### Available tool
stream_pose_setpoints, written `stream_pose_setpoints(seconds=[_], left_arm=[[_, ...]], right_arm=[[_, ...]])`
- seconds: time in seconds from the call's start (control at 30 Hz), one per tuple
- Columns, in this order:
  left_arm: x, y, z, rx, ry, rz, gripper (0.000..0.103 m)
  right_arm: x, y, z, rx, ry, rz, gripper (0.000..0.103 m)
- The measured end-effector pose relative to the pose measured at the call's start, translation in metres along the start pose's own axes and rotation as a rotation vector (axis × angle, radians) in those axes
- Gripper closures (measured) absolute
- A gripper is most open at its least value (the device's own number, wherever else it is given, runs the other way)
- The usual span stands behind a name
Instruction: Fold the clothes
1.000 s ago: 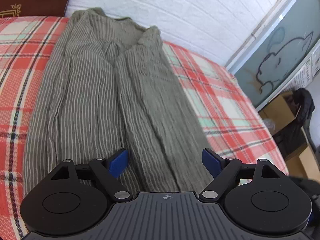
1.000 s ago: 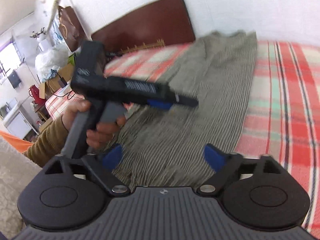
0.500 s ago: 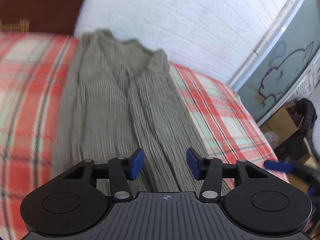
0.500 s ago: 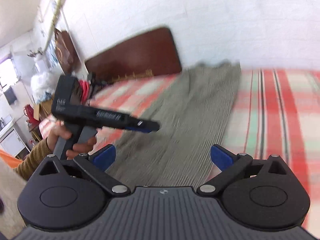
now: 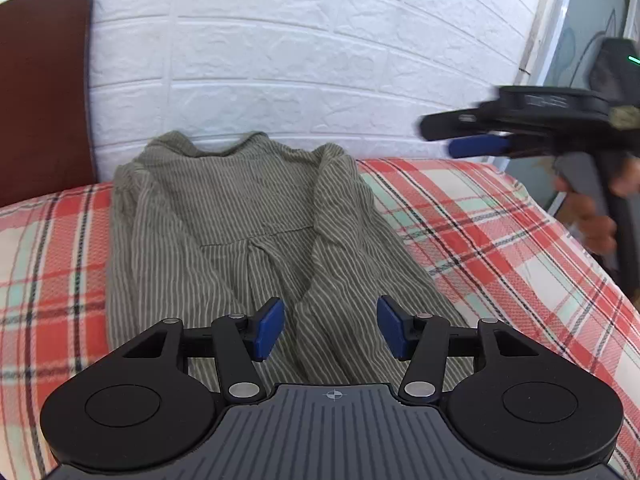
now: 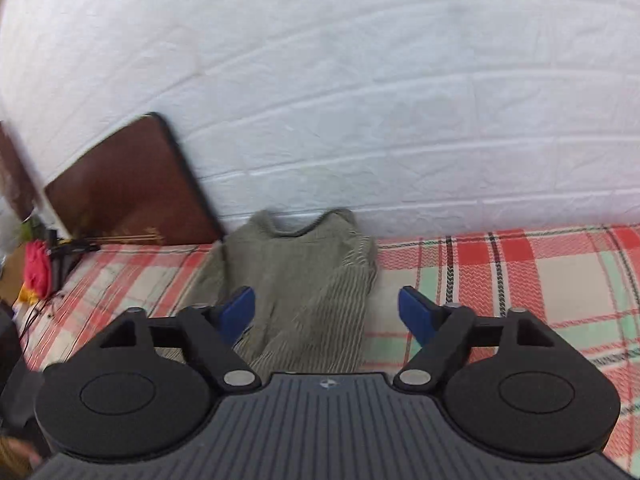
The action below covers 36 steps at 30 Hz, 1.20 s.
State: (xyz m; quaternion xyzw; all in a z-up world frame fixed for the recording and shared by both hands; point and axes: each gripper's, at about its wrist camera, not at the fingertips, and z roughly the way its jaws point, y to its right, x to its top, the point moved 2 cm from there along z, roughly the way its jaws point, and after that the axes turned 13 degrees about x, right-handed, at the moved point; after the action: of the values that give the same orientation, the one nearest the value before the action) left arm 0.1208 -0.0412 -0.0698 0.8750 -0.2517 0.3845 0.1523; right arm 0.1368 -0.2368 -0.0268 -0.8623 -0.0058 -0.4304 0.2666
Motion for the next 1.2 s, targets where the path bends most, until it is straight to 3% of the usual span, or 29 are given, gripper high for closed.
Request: stream_pose_setpoints(seconds=[0.3,0.33,0.37,0.4,0.43,0.6,0.73,0.8,0.87,0.9,0.93,1.0,1.1,1.2], left_arm=[[-0.002,-0.006,0.034,-0.054,-0.080,-0.008,0.038],[-0.003,-0.006,0.038,-0.052,-0.093,-0.008,0.050],[-0.005,-0.006,0.042,-0.050,-0.114,-0.013,0.081],[-0.007,-0.008,0.046,-0.053,-0.147,-0.030,0.091],[-0.007,-0.011,0.044,-0.059,-0.150,-0.056,0.092],[0.005,-0.028,0.005,-0.079,-0.047,-0.093,0.094],[-0.003,-0.035,0.021,-0.031,-0.104,-0.085,0.091],[-0.015,-0.036,0.040,-0.015,-0.148,-0.096,0.083],[-0.019,-0.038,0.040,-0.026,-0.120,-0.111,0.077],[-0.018,-0.038,0.037,-0.031,-0.116,-0.113,0.063],[-0.017,-0.040,0.033,-0.033,-0.111,-0.116,0.060],[-0.010,-0.044,0.021,-0.012,-0.086,-0.120,0.050],[0.002,-0.049,-0.010,0.034,0.020,-0.141,0.042],[0.012,-0.041,-0.025,-0.045,0.053,-0.170,0.041]], right_arm=[[0.013,0.030,0.072,-0.052,-0.075,0.066,0.041],[0.014,0.031,0.077,-0.052,-0.094,0.074,0.050],[0.015,0.032,0.083,-0.052,-0.113,0.081,0.058],[0.016,0.033,0.088,-0.050,-0.130,0.087,0.077],[0.018,0.030,0.088,-0.035,-0.131,0.081,0.092],[0.030,0.015,0.088,0.047,-0.098,0.057,0.092],[0.020,0.024,0.114,0.002,-0.144,0.078,0.091],[0.011,0.032,0.122,-0.017,-0.151,0.098,0.089],[0.003,0.041,0.123,-0.018,-0.133,0.132,0.087],[0.005,0.043,0.117,-0.004,-0.119,0.158,0.082],[0.008,0.043,0.108,0.004,-0.094,0.168,0.068],[0.017,0.040,0.090,0.005,-0.043,0.152,0.051],[0.027,0.031,0.064,0.025,0.014,0.110,0.051],[0.025,0.020,0.059,0.099,0.007,0.089,0.052]])
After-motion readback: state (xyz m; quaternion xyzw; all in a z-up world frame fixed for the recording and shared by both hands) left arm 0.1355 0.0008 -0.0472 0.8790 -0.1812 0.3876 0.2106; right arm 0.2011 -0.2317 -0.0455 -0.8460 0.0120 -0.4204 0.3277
